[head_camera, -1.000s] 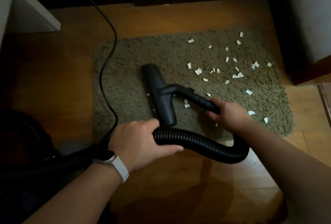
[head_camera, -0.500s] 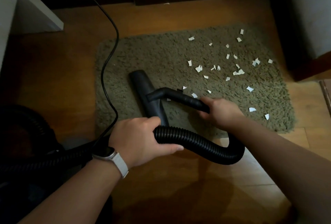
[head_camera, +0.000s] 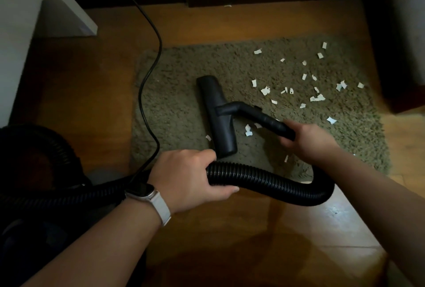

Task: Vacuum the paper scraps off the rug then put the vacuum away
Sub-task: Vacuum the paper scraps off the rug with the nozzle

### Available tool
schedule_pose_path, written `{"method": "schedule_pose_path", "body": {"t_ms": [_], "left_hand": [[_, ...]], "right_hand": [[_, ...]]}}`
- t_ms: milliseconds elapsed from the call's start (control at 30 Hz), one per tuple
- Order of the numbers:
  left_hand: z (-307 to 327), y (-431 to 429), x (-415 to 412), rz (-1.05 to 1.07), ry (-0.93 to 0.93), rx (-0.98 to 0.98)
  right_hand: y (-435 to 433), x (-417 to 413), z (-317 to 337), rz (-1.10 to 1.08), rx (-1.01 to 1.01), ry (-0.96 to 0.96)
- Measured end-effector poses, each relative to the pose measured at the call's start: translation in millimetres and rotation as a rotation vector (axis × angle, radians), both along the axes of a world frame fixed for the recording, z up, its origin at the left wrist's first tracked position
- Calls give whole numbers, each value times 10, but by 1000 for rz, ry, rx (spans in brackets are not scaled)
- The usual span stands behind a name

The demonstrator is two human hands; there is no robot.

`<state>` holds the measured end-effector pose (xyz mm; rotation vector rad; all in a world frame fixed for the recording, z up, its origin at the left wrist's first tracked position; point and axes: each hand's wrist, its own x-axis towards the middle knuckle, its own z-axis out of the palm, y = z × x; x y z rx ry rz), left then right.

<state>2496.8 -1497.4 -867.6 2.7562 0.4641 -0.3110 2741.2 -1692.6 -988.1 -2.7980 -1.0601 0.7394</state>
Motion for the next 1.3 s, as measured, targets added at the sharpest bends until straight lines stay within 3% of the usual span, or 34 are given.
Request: {"method": "schedule_pose_path", "body": {"t_ms": [333,933,1300], "left_hand": [[-60,6,-13,-74,56,15],[-48,-37,4,-73,22,-11],[-24,42,-156,-12,-62,-37]], "right_hand": [[136,-291,10,232,-23,-23],[-219,-156,88,53,45,-175],[225,-319,205,367,-18,-209]]}}
